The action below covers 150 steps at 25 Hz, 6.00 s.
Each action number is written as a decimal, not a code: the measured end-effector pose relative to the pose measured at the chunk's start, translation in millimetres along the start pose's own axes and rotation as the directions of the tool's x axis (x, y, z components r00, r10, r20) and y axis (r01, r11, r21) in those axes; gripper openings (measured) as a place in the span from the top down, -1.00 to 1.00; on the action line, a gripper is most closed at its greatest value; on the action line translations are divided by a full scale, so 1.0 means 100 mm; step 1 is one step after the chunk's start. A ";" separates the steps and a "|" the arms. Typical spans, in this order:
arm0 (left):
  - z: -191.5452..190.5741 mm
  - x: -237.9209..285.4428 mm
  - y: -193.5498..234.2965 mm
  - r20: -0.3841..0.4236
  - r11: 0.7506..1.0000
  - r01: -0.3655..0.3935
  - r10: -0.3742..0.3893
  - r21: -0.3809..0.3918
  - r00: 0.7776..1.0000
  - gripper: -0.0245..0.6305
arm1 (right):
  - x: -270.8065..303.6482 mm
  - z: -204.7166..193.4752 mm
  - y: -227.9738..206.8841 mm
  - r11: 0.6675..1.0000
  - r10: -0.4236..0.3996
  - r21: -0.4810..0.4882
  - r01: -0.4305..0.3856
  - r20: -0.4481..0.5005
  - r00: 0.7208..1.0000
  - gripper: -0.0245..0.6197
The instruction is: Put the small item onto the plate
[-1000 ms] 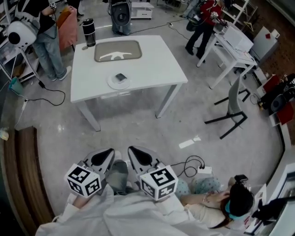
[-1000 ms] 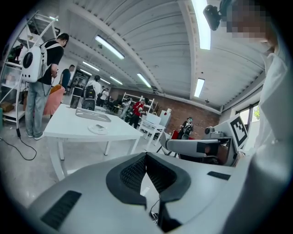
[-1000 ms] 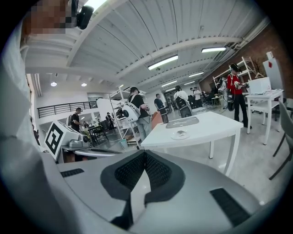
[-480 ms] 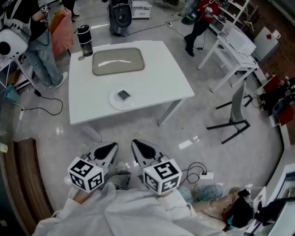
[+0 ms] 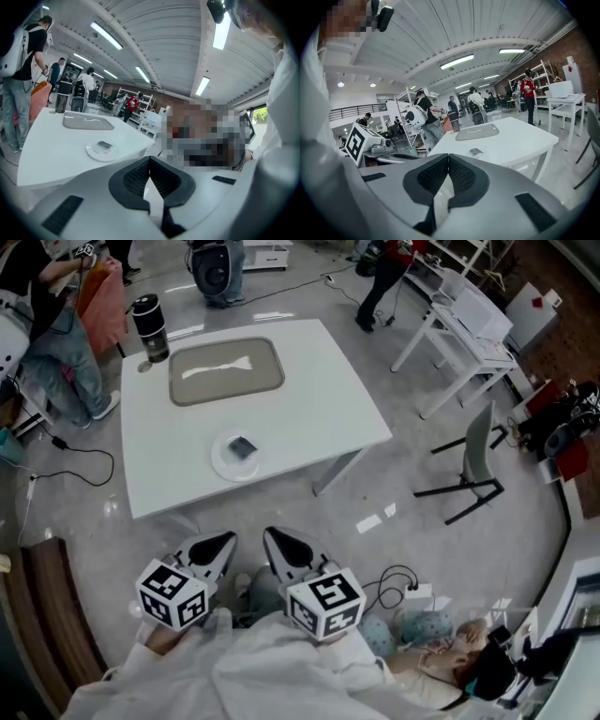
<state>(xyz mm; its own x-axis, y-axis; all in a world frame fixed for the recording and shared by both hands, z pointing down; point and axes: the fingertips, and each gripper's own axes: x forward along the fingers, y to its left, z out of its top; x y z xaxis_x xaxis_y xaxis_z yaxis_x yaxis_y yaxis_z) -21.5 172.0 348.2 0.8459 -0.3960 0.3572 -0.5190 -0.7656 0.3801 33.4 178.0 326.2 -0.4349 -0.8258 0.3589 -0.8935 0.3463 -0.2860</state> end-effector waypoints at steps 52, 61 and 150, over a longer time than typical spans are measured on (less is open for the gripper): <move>0.46 1.33 1.80 -0.104 0.902 -0.218 0.193 -0.372 0.976 0.90 | 1.98 0.53 -1.39 0.972 0.229 0.018 -0.233 -0.251 0.941 0.88; 0.25 1.12 1.93 -0.149 0.865 -0.260 0.216 -0.429 0.965 0.90 | 2.05 0.30 -1.24 0.973 0.229 0.073 -0.217 -0.307 0.924 0.88; -0.30 1.05 2.17 -0.228 0.700 -0.367 0.289 -0.613 0.930 0.75 | 2.26 -0.49 -1.66 0.979 0.125 0.203 -0.021 -0.514 0.848 0.70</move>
<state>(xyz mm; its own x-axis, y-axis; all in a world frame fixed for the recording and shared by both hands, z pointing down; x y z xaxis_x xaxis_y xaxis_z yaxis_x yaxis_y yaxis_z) -48.8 -21.0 494.1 0.6088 -0.4740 0.6362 -0.7492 -0.0795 0.6576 77.8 -44.2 498.3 -0.5385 -0.4284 0.7256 -0.8426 0.2661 -0.4683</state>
